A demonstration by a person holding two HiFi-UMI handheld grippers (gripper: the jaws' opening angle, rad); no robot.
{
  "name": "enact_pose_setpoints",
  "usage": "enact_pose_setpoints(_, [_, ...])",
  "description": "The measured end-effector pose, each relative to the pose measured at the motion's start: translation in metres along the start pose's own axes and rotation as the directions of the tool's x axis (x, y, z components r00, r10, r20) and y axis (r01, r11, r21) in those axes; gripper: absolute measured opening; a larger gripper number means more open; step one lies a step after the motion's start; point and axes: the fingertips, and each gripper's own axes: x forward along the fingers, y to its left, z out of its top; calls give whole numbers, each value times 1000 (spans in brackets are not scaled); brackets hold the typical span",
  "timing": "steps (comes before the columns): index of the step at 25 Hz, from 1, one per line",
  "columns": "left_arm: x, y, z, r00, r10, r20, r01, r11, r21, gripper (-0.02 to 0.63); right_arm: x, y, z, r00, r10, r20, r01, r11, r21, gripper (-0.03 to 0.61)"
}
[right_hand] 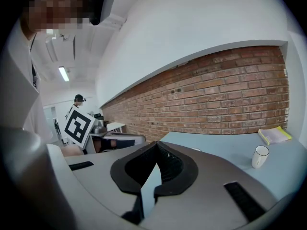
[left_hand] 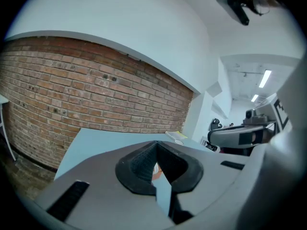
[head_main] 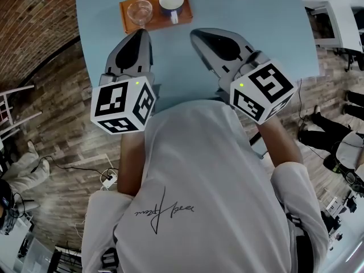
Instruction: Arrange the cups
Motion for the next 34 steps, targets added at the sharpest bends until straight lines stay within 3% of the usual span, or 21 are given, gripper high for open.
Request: enact_pose_setpoints(34, [-7, 0, -2, 999, -33, -10, 33, 999, 9, 9, -6, 0, -7, 999, -15, -42, 16, 1000, 5, 18])
